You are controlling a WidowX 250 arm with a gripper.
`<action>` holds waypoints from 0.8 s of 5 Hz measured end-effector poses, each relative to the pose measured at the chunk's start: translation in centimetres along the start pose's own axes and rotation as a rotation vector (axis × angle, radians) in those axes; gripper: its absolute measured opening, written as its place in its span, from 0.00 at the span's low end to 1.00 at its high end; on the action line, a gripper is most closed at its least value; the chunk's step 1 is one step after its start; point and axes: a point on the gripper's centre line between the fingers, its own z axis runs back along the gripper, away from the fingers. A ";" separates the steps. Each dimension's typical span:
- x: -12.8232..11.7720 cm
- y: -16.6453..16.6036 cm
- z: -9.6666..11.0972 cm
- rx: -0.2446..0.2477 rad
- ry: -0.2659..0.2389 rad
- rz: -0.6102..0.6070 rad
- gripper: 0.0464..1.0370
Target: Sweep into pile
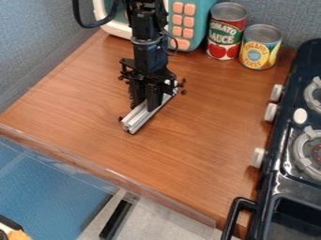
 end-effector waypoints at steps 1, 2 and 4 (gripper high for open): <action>-0.1 -0.1 0.0 -0.005 0.003 0.004 0.29; -0.2 -0.5 0.0 -0.024 -0.005 0.001 0.29; -0.2 -3.2 0.8 -0.085 -0.004 -0.031 0.29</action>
